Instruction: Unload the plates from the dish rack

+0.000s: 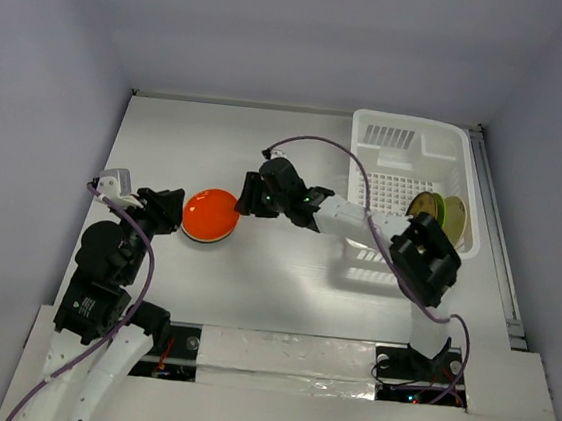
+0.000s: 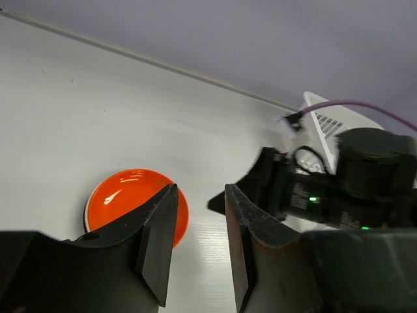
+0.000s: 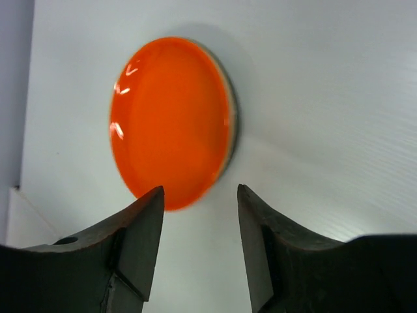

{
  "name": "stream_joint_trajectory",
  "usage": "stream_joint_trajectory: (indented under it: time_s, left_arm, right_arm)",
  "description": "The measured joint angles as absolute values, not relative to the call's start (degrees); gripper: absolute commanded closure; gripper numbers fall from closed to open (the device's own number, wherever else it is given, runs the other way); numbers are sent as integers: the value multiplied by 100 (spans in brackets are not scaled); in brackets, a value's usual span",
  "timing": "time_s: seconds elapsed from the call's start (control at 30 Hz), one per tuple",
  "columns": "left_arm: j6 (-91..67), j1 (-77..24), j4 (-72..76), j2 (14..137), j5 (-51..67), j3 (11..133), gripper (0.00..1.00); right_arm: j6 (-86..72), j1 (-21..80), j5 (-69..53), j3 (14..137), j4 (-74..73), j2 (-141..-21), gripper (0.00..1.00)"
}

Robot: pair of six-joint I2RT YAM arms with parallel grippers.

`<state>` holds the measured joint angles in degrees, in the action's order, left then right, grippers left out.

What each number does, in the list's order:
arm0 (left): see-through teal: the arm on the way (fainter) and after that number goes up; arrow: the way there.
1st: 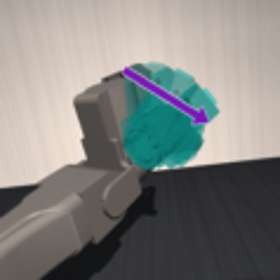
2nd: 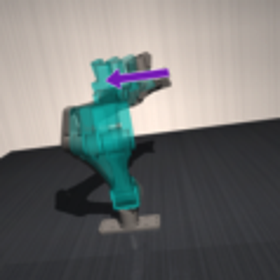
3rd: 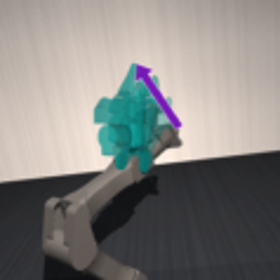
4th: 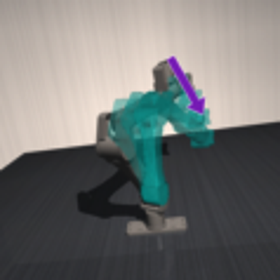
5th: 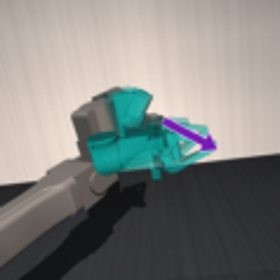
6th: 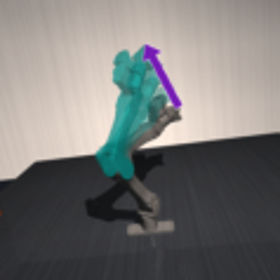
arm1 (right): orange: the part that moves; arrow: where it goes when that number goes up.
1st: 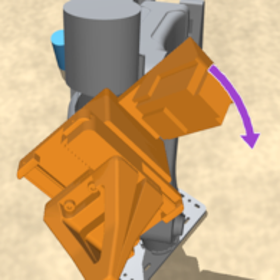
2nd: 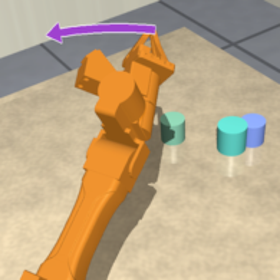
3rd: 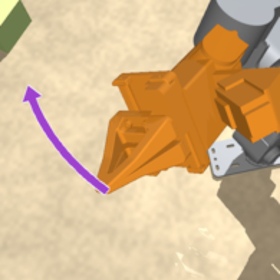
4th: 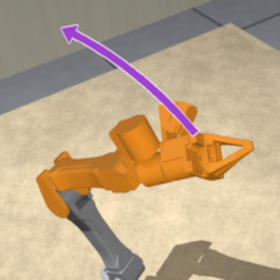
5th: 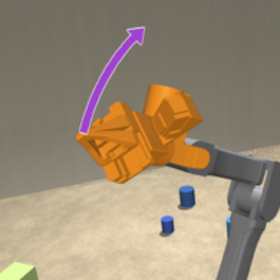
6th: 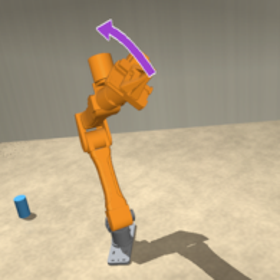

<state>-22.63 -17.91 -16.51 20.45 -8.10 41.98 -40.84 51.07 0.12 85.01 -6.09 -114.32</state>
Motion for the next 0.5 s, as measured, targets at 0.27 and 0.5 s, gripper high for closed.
stream_joint_trajectory:
  time_s: [0.27,0.5]
  left_arm:
    - [-2263,-1791,-1651,2036,-803,4198,68]
    - [-2263,-1791,-1651,1973,-775,4198,68]
  right_arm:
    - [-3715,4663,1496,6862,-1146,-8471,100]
    - [-3496,2698,2995,5981,-2429,-6020,100]
